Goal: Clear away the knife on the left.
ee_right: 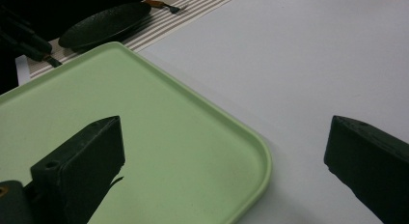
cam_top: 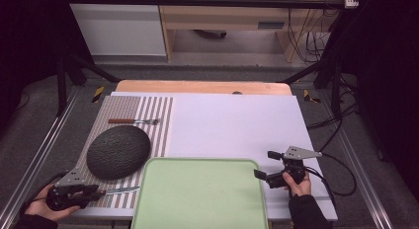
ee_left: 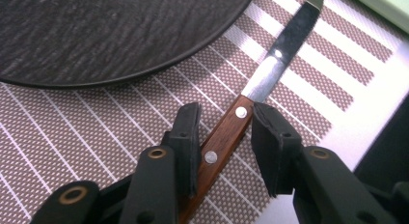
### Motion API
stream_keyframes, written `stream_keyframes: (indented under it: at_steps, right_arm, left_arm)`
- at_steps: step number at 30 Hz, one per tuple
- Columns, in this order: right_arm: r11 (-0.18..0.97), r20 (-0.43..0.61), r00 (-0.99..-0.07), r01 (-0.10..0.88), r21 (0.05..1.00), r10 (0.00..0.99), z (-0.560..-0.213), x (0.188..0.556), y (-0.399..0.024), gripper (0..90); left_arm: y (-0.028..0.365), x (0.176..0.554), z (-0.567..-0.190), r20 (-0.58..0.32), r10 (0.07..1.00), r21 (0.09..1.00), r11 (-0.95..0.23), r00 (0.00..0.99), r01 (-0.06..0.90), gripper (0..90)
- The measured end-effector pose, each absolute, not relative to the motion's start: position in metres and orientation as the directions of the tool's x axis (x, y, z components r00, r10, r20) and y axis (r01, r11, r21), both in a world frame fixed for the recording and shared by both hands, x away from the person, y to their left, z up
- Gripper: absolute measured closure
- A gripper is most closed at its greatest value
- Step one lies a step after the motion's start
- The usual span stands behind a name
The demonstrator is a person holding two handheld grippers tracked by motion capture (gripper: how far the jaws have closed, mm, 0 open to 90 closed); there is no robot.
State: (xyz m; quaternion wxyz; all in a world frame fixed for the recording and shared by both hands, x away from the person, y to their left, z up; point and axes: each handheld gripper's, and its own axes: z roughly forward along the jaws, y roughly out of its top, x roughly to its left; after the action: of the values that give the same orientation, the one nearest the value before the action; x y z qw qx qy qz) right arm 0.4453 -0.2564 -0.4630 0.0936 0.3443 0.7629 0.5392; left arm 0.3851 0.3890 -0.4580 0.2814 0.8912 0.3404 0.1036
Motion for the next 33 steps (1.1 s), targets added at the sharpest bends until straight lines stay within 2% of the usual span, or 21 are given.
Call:
stream_keyframes:
  at_steps: [6, 11, 19, 23, 28, 33]
  right_arm:
    - [0.182, 0.228, -0.746, 0.424, 0.887, 0.626, -0.463, 0.445, -0.256, 1.1]
    - [0.18, 0.229, -0.746, 0.423, 0.888, 0.625, -0.463, 0.445, -0.256, 1.1]
    - [0.182, 0.228, -0.747, 0.423, 0.888, 0.625, -0.463, 0.445, -0.257, 1.1]
    - [0.182, 0.228, -0.747, 0.424, 0.887, 0.625, -0.463, 0.445, -0.257, 1.1]
    - [0.184, 0.229, -0.747, 0.426, 0.886, 0.624, -0.463, 0.445, -0.257, 1.1]
    - [0.185, 0.229, -0.746, 0.427, 0.885, 0.625, -0.463, 0.445, -0.256, 1.1]
  left_arm:
    - [0.387, 0.381, -0.456, 0.011, 0.621, 0.546, -0.66, 0.784, 0.516, 67.8]
    - [0.388, 0.382, -0.455, 0.022, 0.623, 0.535, -0.668, 0.782, 0.517, 75.9]
    - [0.385, 0.382, -0.454, 0.007, 0.629, 0.528, -0.663, 0.777, 0.531, 75.7]
    - [0.38, 0.385, -0.453, -0.003, 0.645, 0.531, -0.646, 0.764, 0.548, 69.1]
    - [0.376, 0.389, -0.454, -0.027, 0.665, 0.519, -0.629, 0.746, 0.579, 72.4]
    - [0.374, 0.389, -0.453, -0.014, 0.667, 0.511, -0.636, 0.745, 0.579, 76.2]
